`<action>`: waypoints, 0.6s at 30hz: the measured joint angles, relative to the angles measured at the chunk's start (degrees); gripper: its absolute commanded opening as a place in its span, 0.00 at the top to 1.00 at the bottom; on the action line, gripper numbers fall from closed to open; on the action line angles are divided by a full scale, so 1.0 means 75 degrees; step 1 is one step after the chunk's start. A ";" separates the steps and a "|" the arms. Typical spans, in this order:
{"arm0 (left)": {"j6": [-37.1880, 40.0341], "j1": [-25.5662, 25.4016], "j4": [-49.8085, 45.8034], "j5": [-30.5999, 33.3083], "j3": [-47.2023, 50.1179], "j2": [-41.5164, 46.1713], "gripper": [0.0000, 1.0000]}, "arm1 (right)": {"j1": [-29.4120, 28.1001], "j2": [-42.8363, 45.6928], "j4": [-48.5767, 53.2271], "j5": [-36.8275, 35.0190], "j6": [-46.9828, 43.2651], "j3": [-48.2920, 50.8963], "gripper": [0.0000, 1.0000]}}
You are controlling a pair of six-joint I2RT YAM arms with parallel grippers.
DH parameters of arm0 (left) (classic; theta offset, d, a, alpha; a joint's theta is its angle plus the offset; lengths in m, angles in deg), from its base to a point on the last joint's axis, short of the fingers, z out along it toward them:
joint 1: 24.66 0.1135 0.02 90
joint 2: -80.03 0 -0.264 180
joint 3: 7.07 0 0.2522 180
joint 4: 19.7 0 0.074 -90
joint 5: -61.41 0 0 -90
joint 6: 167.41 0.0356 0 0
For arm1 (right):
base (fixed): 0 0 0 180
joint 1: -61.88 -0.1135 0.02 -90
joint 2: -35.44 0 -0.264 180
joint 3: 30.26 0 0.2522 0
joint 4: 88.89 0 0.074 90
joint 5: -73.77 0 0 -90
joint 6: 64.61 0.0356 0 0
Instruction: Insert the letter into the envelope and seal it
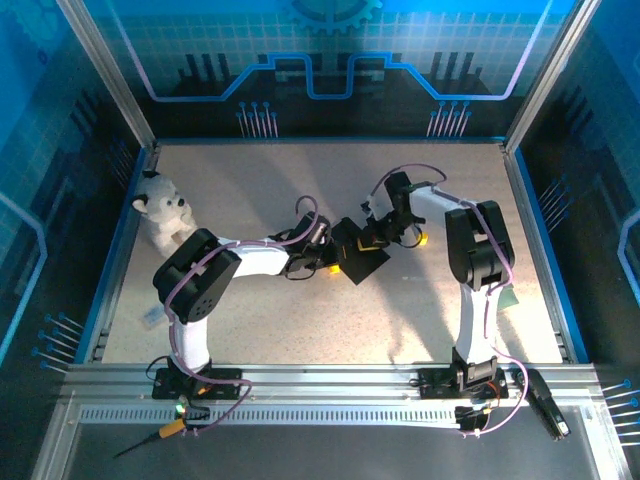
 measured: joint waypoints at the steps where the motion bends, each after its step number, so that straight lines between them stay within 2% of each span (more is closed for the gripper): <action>1: 0.0026 0.0000 -0.0017 -0.0023 -0.0009 -0.0006 1.00 | -0.0026 -0.0003 -0.0035 -0.0009 0.0026 0.0041 1.00; 18: 0.1268 0.0154 -0.0988 -0.0460 -0.0434 -0.0020 1.00 | -0.0140 0.0178 -0.0697 -0.0108 0.0580 0.0761 1.00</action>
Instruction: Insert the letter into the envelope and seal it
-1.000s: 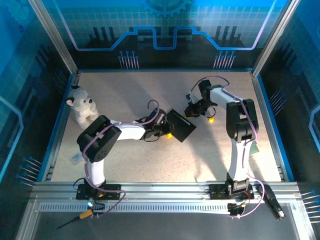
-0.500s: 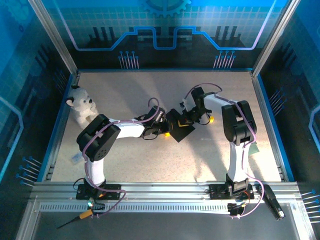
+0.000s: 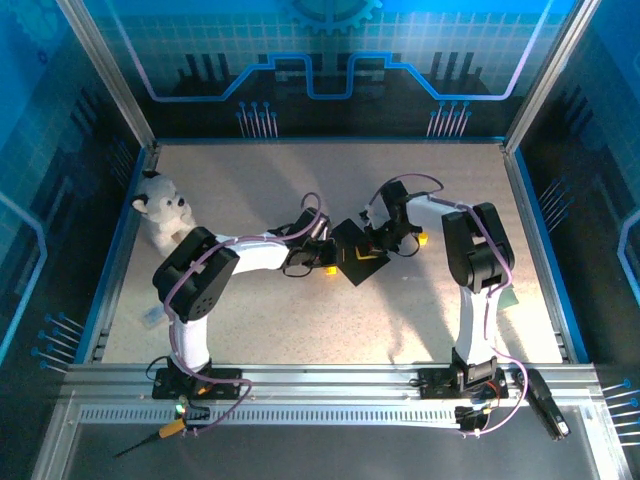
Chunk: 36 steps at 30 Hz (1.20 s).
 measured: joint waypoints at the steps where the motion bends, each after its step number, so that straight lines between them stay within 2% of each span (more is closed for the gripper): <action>1: 0.0085 0.0009 -0.0076 -0.0029 -0.0041 0.0000 1.00 | 0.0044 0.0026 -0.0029 0.0064 0.0044 0.0029 1.00; 10: 0.0697 0.0061 -0.0580 -0.0178 -0.0245 -0.0017 1.00 | 0.0915 0.0379 -0.0679 0.1201 0.0860 0.0003 1.00; 16: 0.0784 0.0093 -0.0673 -0.0230 -0.0321 -0.0087 1.00 | 0.1026 0.0224 -0.0982 0.1507 0.1204 -0.0219 1.00; 25: 0.0851 0.0096 -0.0828 -0.0233 -0.0475 -0.0184 1.00 | 0.0854 -0.0361 -0.0985 0.1335 0.1282 -0.0277 1.00; 36: 0.0994 0.0233 -0.0944 -0.0379 -0.0533 -0.0201 1.00 | 0.0428 -0.0239 -0.0906 0.0557 0.1230 0.0105 1.00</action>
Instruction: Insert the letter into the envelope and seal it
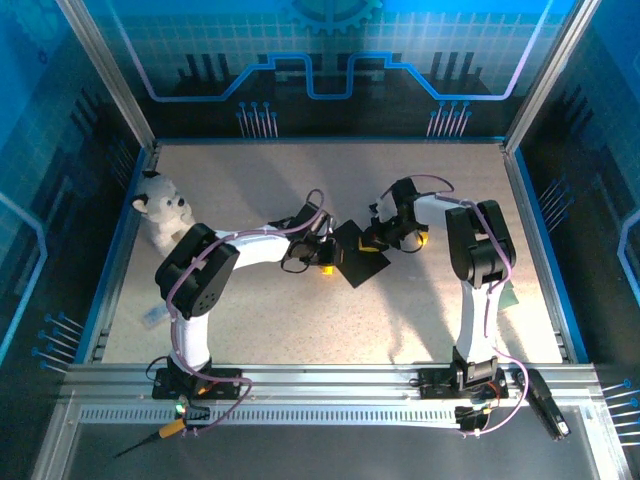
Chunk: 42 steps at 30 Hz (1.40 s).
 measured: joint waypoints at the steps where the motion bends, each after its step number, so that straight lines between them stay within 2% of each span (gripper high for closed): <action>1: 0.0012 0.0032 0.0000 -0.0023 0.0000 0.0000 1.00 | -0.0009 0.0055 -0.0050 -0.0023 0.0015 0.0079 1.00; 13: 0.0490 0.0664 -0.0204 -0.0061 -0.0099 0.0000 1.00 | -0.0175 0.1285 -0.0283 -0.0323 0.0860 0.1536 1.00; 18: 0.0565 0.0755 -0.0268 -0.0114 -0.0169 0.0000 1.00 | -0.0175 0.1865 -0.0367 -0.0318 0.1268 0.1475 1.00; 25: 0.0501 0.0752 -0.0254 -0.0227 -0.0154 0.0017 1.00 | -0.0154 0.1314 -0.0568 -0.0233 0.1288 0.0670 1.00; 32: 0.0044 0.0612 -0.0134 -0.0230 0.0233 0.0525 1.00 | -0.0160 0.0399 -0.0711 -0.0169 0.1370 0.0595 1.00; 42: -0.0880 -0.0044 0.0600 -0.0396 0.0338 0.0621 1.00 | -0.0175 0.0554 -0.1166 -0.0093 0.1489 0.0912 1.00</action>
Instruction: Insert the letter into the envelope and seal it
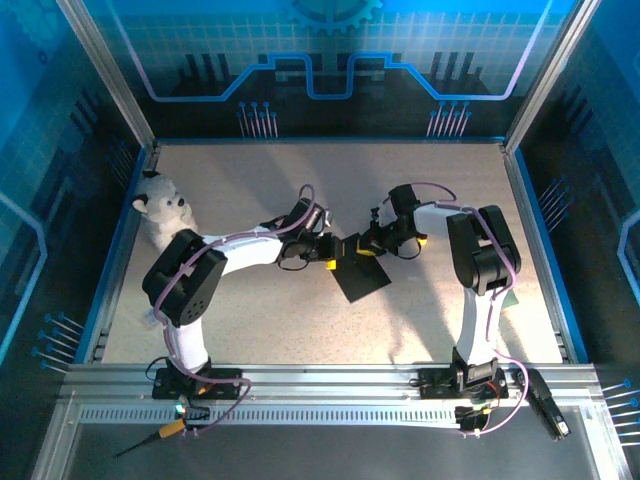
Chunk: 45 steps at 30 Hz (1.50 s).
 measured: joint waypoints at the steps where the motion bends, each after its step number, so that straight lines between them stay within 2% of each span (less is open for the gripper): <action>1: -0.0041 -0.0026 0.0076 -0.0012 0.0003 -0.0050 1.00 | 0.0000 0.0082 0.0003 -0.0026 0.0023 0.0076 1.00; 11: 0.0015 -0.0020 0.0530 -0.0198 -0.0312 -0.0988 1.00 | 0.0035 0.2366 0.0117 -0.0128 0.0187 0.1017 1.00; 14: 0.0184 -0.0029 0.0536 -0.0230 -0.0551 -0.1169 1.00 | 0.0035 0.2690 0.0140 -0.0178 0.0160 0.1338 1.00; 24: 0.1113 -0.0026 -0.0143 -0.0245 -0.1381 -0.1580 1.00 | 0.0332 0.2707 0.0163 -0.0516 0.0160 0.2760 1.00; 36: 0.2197 -0.0012 -0.1070 -0.0163 -0.2154 -0.1894 1.00 | 0.0487 0.2483 -0.0216 -0.0635 0.0163 0.2847 1.00; 45: 0.2655 0.0061 -0.1454 -0.0163 -0.2783 -0.2209 1.00 | 0.0481 0.2299 -0.1221 -0.0353 0.0530 0.3261 1.00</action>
